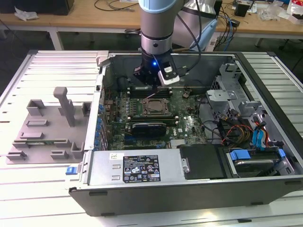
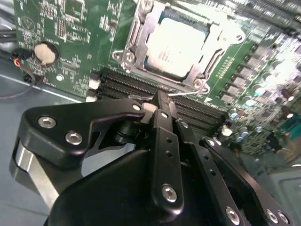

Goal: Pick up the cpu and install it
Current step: 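Install the first cpu locking lever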

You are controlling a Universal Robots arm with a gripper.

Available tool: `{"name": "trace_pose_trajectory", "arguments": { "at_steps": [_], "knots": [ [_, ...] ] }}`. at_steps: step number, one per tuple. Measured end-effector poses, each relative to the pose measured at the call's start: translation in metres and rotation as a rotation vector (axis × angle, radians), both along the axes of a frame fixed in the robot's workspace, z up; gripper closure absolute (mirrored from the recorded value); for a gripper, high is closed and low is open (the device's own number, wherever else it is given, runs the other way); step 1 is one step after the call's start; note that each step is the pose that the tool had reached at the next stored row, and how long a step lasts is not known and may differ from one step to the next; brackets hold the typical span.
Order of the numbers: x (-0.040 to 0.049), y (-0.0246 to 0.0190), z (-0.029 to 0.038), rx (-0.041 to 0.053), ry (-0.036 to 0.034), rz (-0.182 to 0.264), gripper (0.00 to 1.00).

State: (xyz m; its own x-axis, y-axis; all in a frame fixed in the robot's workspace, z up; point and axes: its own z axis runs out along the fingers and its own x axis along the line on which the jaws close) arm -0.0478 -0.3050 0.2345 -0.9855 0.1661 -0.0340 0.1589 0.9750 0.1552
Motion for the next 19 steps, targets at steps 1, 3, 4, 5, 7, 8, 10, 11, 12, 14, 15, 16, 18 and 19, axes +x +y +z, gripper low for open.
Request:
{"name": "trace_pose_trajectory", "arguments": {
  "at_steps": [1,3,4,5,7,8,10,11,12,14,15,16,18,19],
  "knots": [
    [0.0000,0.0021,-0.0024,-0.0019,0.0000,0.000,0.89],
    [0.0000,0.0055,-0.0097,-0.0063,0.0002,0.000,0.89],
    [0.0000,0.0058,-0.0113,-0.0064,0.0002,0.000,0.89],
    [0.0000,0.0067,-0.0129,-0.0065,0.0002,0.000,0.89],
    [0.0001,0.0068,-0.0141,-0.0065,0.0003,0.000,0.89],
    [0.0005,0.0068,-0.0159,-0.0067,0.0003,-0.007,0.89],
    [0.0014,0.0076,-0.0178,-0.0069,0.0004,-0.027,0.89],
    [0.0016,0.0094,-0.0186,-0.0067,0.0003,-0.032,0.89],
    [0.0021,0.0118,-0.0199,-0.0070,0.0004,-0.040,0.89],
    [0.0026,0.0122,-0.0219,-0.0086,0.0003,-0.049,0.89],
    [0.0028,0.0122,-0.0227,-0.0100,0.0003,-0.054,0.89],
    [0.0032,0.0121,-0.0237,-0.0128,0.0003,-0.060,0.89],
    [0.0035,0.0120,-0.0239,-0.0161,0.0005,-0.066,0.89],
    [0.0037,0.0113,-0.0242,-0.0174,0.0002,-0.071,0.89]
  ]
}}
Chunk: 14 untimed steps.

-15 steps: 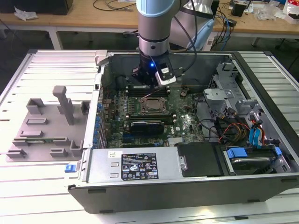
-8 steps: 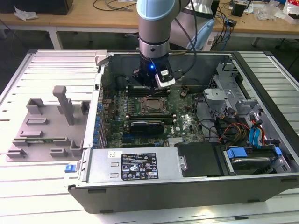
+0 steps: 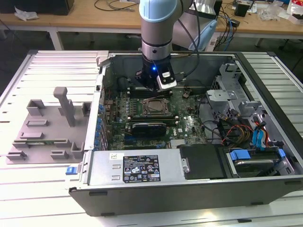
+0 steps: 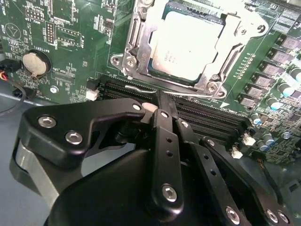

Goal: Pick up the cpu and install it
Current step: 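Install the first cpu locking lever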

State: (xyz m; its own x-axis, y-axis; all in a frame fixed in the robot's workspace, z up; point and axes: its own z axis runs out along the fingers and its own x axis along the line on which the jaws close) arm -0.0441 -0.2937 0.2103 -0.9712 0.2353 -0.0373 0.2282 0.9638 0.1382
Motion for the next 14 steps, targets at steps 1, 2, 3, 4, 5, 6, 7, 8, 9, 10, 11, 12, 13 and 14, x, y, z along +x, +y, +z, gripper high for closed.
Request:
{"name": "trace_pose_trajectory", "arguments": {
  "at_steps": [1,2,3,4,5,6,7,8,9,10,11,12,13,14],
  "knots": [
    [0.0000,-0.0005,0.0000,-0.0007,0.0000,-0.002,0.89],
    [0.0000,-0.0010,0.0000,-0.0014,0.0001,-0.005,0.89],
    [0.0000,-0.0011,-0.0004,-0.0018,0.0001,-0.008,0.89],
    [0.0000,-0.0010,-0.0010,-0.0026,0.0000,-0.010,0.89],
    [0.0001,-0.0011,-0.0015,-0.0037,0.0001,-0.012,0.89],
    [0.0002,-0.0010,-0.0028,-0.0068,0.0002,-0.015,0.89],
    [0.0005,-0.0010,-0.0041,-0.0096,0.0000,-0.019,0.89],
    [0.0011,-0.0010,-0.0057,-0.0132,0.0002,-0.024,0.89],
    [0.0019,-0.0010,-0.0069,-0.0158,0.0001,-0.029,0.89],
    [0.0025,-0.0011,-0.0077,-0.0177,0.0002,-0.032,0.89],
    [0.0031,-0.0012,-0.0083,-0.0196,0.0005,-0.036,0.89],
    [0.0035,-0.0012,-0.0087,-0.0201,0.0007,-0.038,0.89],
    [0.0041,-0.0011,-0.0091,-0.0204,0.0005,-0.039,0.89],
    [0.0047,-0.0010,-0.0094,-0.0202,0.0002,-0.040,0.89]
  ]
}}
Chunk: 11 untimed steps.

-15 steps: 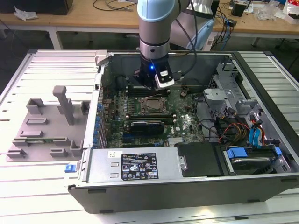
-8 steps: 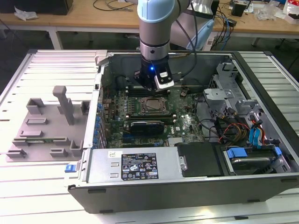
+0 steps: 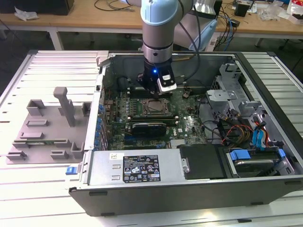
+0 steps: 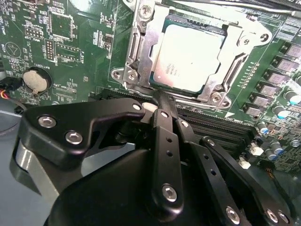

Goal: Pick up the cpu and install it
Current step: 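Install the first cpu locking lever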

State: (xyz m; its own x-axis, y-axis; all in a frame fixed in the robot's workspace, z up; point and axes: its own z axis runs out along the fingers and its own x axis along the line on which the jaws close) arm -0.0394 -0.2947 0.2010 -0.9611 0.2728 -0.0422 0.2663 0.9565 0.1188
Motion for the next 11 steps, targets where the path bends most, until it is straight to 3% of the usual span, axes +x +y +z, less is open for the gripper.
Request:
{"name": "trace_pose_trajectory", "arguments": {
  "at_steps": [11],
  "knots": [
    [0.0039,0.0001,-0.0004,0.0053,-0.0004,0.000,0.89]
  ]
}}
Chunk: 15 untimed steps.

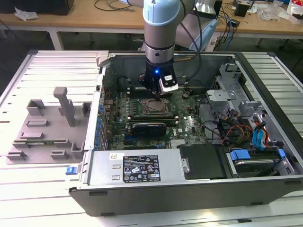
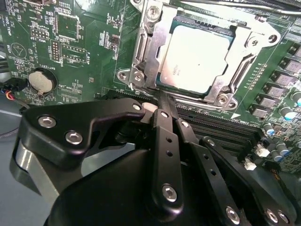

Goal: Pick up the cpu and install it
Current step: 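Install the first cpu locking lever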

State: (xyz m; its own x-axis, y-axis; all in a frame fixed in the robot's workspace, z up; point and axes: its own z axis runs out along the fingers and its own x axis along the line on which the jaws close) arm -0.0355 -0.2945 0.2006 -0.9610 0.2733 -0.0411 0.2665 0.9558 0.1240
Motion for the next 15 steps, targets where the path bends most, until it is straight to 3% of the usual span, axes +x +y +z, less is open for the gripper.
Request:
{"name": "trace_pose_trajectory", "arguments": {
  "at_steps": [4,10,11,12,13,14,15],
  "knots": [
    [0.0000,-0.0001,0.0035,0.0049,-0.0002,0.000,0.89],
    [0.0000,-0.0001,0.0246,-0.0119,-0.0001,0.000,0.89],
    [0.0000,-0.0001,0.0262,-0.0204,-0.0003,0.000,0.89],
    [0.0000,-0.0001,0.0264,-0.0436,-0.0001,0.000,0.89],
    [0.0000,-0.0011,0.0263,-0.0776,0.0002,0.000,0.89],
    [-0.0001,-0.0038,0.0265,-0.0949,0.0004,0.000,0.89],
    [-0.0006,-0.0080,0.0264,-0.1045,0.0003,0.000,0.89]
  ]
}}
